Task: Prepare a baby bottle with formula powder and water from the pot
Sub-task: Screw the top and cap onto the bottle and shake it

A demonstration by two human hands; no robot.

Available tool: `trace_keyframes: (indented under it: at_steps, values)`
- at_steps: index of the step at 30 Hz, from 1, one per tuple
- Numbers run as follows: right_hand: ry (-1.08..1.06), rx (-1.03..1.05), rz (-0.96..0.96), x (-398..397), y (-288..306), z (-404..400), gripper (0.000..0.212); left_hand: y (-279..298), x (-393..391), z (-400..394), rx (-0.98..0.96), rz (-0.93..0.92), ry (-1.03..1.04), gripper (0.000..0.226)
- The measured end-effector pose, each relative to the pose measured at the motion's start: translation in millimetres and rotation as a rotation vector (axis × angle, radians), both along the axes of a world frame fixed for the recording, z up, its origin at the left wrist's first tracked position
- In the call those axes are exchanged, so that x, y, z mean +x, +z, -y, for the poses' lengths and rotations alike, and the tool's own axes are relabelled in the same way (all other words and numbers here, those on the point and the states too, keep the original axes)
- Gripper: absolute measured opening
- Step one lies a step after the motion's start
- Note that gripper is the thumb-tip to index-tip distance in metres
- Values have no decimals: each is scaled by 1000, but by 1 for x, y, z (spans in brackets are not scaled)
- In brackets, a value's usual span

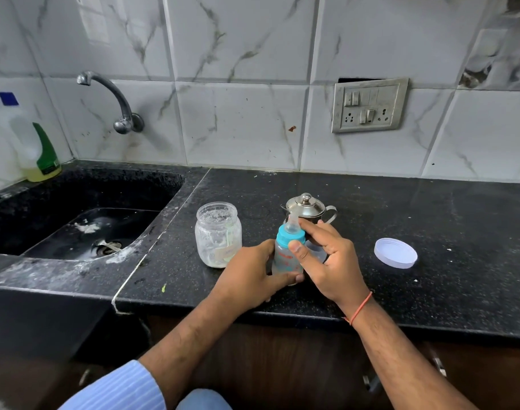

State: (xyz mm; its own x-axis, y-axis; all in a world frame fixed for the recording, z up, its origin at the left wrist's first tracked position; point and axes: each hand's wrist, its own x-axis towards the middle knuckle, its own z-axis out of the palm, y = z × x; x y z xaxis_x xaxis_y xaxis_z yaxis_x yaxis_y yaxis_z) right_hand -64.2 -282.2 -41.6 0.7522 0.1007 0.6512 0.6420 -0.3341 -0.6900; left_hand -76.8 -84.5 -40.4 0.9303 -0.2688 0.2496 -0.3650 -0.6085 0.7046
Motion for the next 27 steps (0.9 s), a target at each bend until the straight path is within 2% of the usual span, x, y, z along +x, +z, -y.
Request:
trace_keyframes:
  at_steps: [4,6,8,11,13,16,19,21,24,27]
  values:
    - [-6,-19,-9,0,-2,1,55,-4,1,6,42,43,176,59]
    - [-8,-9,-16,1,-2,1,54,-1,5,3,-10,6,95,57]
    - [-15,-2,-24,1,-2,1,52,4,9,-5,-61,-70,-89,56]
    - [-28,7,-23,1,-1,1,50,7,12,-12,27,-95,-174,51]
    - [-17,17,-25,1,0,1,47,7,7,-8,58,-51,-118,48]
    - [5,41,-27,-1,3,0,39,2,-2,4,128,65,76,50]
    - [13,41,-27,-3,6,-1,37,-2,-4,14,117,76,232,64]
    - [13,36,-24,-4,7,-1,38,-3,-4,16,70,65,261,73]
    - [12,30,-23,-4,7,0,39,-2,1,11,-25,0,161,58]
    - [4,25,-11,-3,7,0,38,-2,10,-3,-83,-74,-55,60]
